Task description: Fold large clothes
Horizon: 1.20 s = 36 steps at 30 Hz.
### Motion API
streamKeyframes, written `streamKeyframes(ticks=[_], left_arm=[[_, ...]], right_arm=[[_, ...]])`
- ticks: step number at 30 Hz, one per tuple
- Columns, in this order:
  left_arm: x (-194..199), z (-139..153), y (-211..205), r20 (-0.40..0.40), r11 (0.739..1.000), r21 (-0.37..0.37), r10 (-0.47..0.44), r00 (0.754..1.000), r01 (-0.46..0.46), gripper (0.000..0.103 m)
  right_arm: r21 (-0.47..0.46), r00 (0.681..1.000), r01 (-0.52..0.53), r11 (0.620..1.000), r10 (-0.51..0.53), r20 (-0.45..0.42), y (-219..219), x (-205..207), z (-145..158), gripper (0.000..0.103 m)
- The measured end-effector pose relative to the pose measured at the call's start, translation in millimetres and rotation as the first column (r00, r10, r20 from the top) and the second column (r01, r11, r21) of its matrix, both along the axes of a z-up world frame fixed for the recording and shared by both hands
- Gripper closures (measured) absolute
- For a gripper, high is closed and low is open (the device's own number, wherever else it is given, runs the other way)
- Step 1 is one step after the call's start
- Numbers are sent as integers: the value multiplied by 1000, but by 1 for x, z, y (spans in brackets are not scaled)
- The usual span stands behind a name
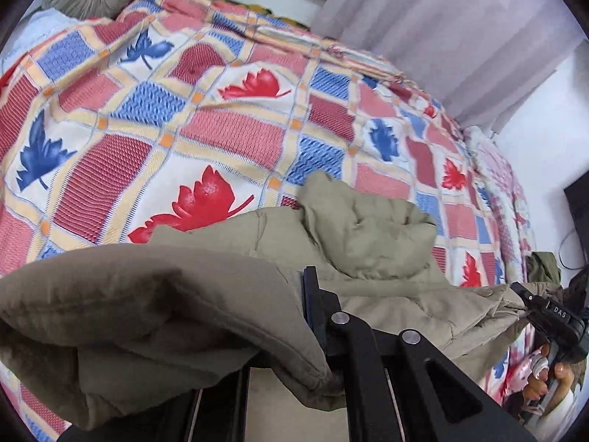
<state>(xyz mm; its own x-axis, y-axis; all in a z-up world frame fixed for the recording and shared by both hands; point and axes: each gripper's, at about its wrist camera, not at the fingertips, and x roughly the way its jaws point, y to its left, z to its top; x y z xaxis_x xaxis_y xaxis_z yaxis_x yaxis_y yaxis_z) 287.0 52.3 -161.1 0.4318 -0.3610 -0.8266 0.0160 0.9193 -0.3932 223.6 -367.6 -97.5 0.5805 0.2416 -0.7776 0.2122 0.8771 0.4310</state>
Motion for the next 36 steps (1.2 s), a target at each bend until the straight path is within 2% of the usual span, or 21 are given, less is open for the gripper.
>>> streamKeyframes(ticks=[4, 9, 15, 17, 18, 19, 20, 21, 22, 23, 25, 31, 36], left_arm=[[21, -36, -11, -35, 998, 61, -3, 999, 5, 93], [30, -64, -16, -62, 996, 86, 32, 998, -27, 93], [31, -60, -19, -63, 994, 108, 29, 998, -22, 93], [28, -55, -18, -54, 994, 102, 29, 998, -24, 93], [27, -53, -18, -50, 995, 102, 25, 998, -20, 89], [25, -50, -19, -44, 994, 107, 16, 999, -11, 82], [24, -46, -20, -33, 994, 111, 8, 999, -4, 57], [22, -42, -20, -21, 993, 122, 2, 1000, 0, 27], [19, -36, -21, 5, 989, 151, 5, 1000, -5, 18], [16, -29, -22, 36, 984, 177, 7, 999, -13, 12], [11, -18, -22, 76, 976, 216, -11, 997, -6, 12], [-14, -16, -7, 51, 967, 256, -16, 999, 2, 12], [-67, -34, 12, -24, 982, 189, -6, 1000, 10, 12]], right_arm=[[-74, 998, 3, 997, -8, -57, 3, 29, -37, 96], [-62, 995, 28, 998, -34, -95, -2, 40, -69, 96], [-35, 995, 32, 999, -35, -92, -4, 42, -75, 93], [-17, 995, 35, 999, -37, -91, -5, 42, -74, 86], [-7, 995, 36, 999, -37, -88, -5, 42, -73, 74], [7, 996, 39, 999, -38, -81, -6, 41, -71, 51], [20, 996, 42, 999, -41, -74, -6, 40, -68, 38], [31, 997, 46, 998, -44, -64, -6, 39, -65, 25], [38, 998, 49, 998, -47, -50, -6, 38, -62, 25], [42, 998, 49, 998, -47, -48, -6, 38, -59, 25], [54, 998, 43, 998, -41, -50, -5, 37, -56, 25], [86, 996, 64, 994, -57, -72, -2, 16, -58, 25], [161, 993, 80, 984, -65, -94, 0, -29, -67, 25]])
